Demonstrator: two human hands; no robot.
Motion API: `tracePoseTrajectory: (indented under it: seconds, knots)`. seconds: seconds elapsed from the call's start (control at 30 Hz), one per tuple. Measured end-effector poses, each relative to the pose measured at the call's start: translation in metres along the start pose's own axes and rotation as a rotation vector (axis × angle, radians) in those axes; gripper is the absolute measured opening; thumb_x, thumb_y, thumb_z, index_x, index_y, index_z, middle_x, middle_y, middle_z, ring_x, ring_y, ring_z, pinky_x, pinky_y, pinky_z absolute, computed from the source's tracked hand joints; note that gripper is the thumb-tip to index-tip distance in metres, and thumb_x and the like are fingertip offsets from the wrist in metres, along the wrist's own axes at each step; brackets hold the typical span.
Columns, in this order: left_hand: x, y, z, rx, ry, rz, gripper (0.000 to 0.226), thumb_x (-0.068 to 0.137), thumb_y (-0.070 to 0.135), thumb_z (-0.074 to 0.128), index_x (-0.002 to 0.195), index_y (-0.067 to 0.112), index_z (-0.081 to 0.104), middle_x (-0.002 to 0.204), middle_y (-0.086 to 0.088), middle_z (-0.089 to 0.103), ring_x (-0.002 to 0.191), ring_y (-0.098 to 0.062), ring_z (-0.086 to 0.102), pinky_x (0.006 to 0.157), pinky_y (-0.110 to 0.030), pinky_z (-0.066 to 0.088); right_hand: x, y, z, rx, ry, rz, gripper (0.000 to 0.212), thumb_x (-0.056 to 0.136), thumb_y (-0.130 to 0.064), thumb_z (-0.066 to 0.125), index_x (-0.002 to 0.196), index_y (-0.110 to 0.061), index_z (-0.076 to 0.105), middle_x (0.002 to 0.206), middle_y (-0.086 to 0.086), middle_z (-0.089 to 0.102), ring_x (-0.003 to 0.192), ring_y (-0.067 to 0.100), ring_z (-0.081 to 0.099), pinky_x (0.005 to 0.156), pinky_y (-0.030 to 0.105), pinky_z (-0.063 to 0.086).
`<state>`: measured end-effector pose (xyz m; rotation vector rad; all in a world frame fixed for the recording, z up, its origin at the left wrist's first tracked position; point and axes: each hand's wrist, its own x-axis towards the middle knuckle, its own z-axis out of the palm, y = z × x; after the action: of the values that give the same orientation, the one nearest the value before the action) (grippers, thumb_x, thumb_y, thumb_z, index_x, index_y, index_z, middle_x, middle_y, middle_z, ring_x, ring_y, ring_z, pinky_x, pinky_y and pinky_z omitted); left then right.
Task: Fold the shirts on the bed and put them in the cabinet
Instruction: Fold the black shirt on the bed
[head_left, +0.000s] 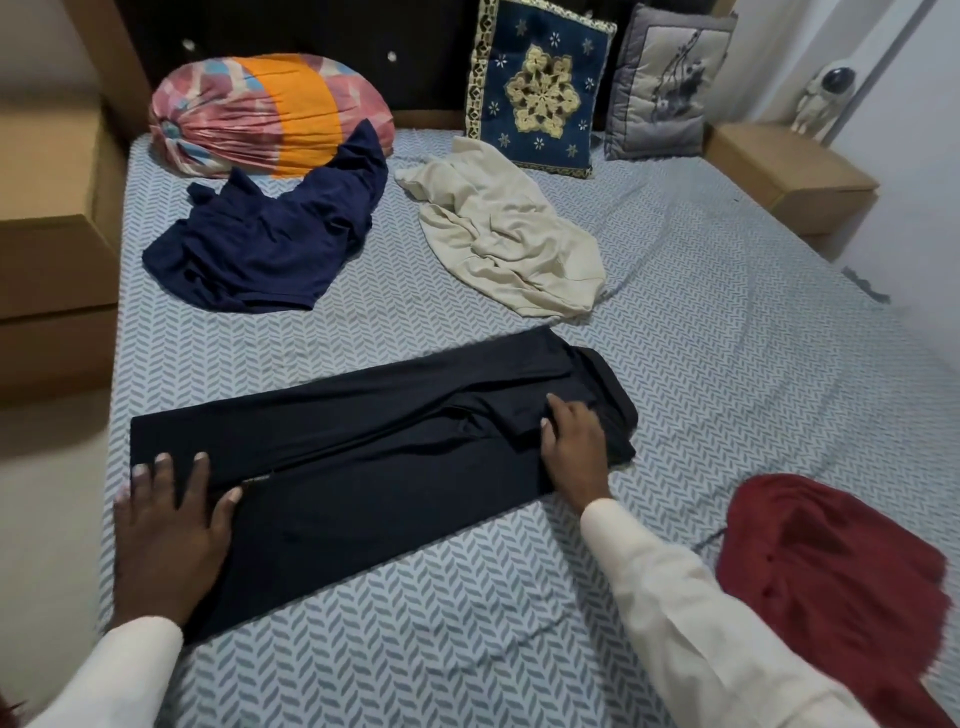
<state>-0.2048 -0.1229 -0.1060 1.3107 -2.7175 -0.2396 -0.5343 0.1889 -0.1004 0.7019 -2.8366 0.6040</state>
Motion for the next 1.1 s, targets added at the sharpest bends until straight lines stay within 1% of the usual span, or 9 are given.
tracePoseTrajectory:
  seconds: [0.13, 0.23, 0.3, 0.4, 0.5, 0.73, 0.83, 0.97, 1.1]
  knots:
    - [-0.033, 0.004, -0.013, -0.148, 0.079, -0.216, 0.076, 0.084, 0.05, 0.036, 0.139, -0.001, 0.043, 0.137, -0.038, 0.04, 0.119, -0.056, 0.041, 0.099, -0.064, 0.035, -0.025, 0.002, 0.0, 0.025, -0.177, 0.054, 0.044, 0.089, -0.017, 0.06, 0.132, -0.007, 0.059, 0.116, 0.019, 0.056, 0.1, 0.04, 0.053, 0.093, 0.045, 0.047]
    - [-0.048, 0.003, -0.024, -0.222, 0.091, -0.291, 0.07, 0.082, 0.043, 0.046, 0.138, 0.001, 0.039, 0.126, -0.035, 0.049, 0.11, -0.054, 0.046, 0.093, -0.06, 0.039, -0.017, -0.019, -0.013, 0.059, -0.071, 0.196, 0.039, 0.08, -0.019, 0.05, 0.114, -0.007, 0.065, 0.109, 0.021, 0.055, 0.098, 0.042, 0.052, 0.09, 0.045, 0.043]
    - [-0.057, -0.001, -0.029, -0.303, 0.053, -0.407, 0.061, 0.089, 0.036, 0.058, 0.137, 0.004, 0.038, 0.123, -0.034, 0.051, 0.112, -0.052, 0.047, 0.093, -0.059, 0.04, -0.008, -0.039, -0.016, 0.048, -0.017, 0.173, 0.039, 0.077, -0.021, 0.05, 0.111, -0.006, 0.063, 0.107, 0.022, 0.056, 0.096, 0.043, 0.052, 0.086, 0.046, 0.044]
    - [-0.07, -0.006, -0.04, -0.407, -0.026, -0.543, 0.051, 0.087, 0.034, 0.067, 0.124, 0.005, 0.049, 0.116, -0.03, 0.057, 0.106, -0.047, 0.054, 0.091, -0.056, 0.046, 0.001, -0.084, -0.012, -0.03, -0.181, 0.044, 0.045, 0.091, -0.027, 0.056, 0.134, -0.014, 0.052, 0.125, 0.018, 0.052, 0.113, 0.04, 0.046, 0.095, 0.047, 0.04]
    - [-0.083, -0.002, -0.054, -0.552, -0.075, -0.614, 0.042, 0.089, 0.031, 0.068, 0.118, 0.003, 0.057, 0.114, -0.025, 0.064, 0.105, -0.042, 0.06, 0.085, -0.041, 0.045, 0.001, -0.131, 0.007, -0.117, -0.316, -0.138, 0.052, 0.095, -0.036, 0.05, 0.144, -0.021, 0.041, 0.136, 0.011, 0.047, 0.123, 0.034, 0.042, 0.099, 0.045, 0.037]
    - [-0.098, -0.021, -0.055, -0.671, -0.086, -0.676, 0.03, 0.084, 0.043, 0.069, 0.084, 0.013, 0.067, 0.091, -0.008, 0.069, 0.089, -0.03, 0.062, 0.069, -0.03, 0.039, -0.055, -0.263, 0.053, -0.127, -0.414, -0.467, 0.031, 0.092, -0.031, 0.05, 0.119, -0.02, 0.061, 0.12, 0.012, 0.059, 0.114, 0.034, 0.048, 0.098, 0.042, 0.034]
    - [-0.094, -0.03, -0.046, -0.931, -0.098, -0.731, 0.04, 0.065, 0.05, 0.074, 0.089, 0.02, 0.064, 0.097, -0.003, 0.069, 0.083, -0.025, 0.065, 0.075, -0.034, 0.053, -0.074, -0.321, 0.063, -0.065, -0.465, -0.565, 0.029, 0.095, -0.031, 0.049, 0.115, -0.013, 0.061, 0.121, 0.015, 0.057, 0.113, 0.036, 0.049, 0.094, 0.041, 0.038]
    - [-0.088, -0.032, -0.05, -1.241, -0.1, -0.864, 0.032, 0.078, 0.023, 0.078, 0.103, 0.019, 0.058, 0.1, -0.001, 0.068, 0.062, -0.023, 0.059, 0.05, -0.027, 0.044, -0.086, -0.385, 0.066, -0.034, -0.625, -0.573, 0.049, 0.097, -0.048, 0.043, 0.123, -0.008, 0.054, 0.127, 0.016, 0.051, 0.12, 0.036, 0.046, 0.096, 0.043, 0.042]
    - [-0.084, -0.033, -0.05, -1.353, -0.133, -0.807, 0.022, 0.08, 0.014, 0.074, 0.1, 0.021, 0.069, 0.094, 0.0, 0.074, 0.081, -0.016, 0.069, 0.069, -0.03, 0.056, -0.087, -0.435, 0.067, -0.147, -0.702, -0.496, 0.074, 0.081, -0.056, 0.06, 0.135, -0.008, 0.044, 0.131, 0.013, 0.049, 0.119, 0.033, 0.053, 0.09, 0.039, 0.046]
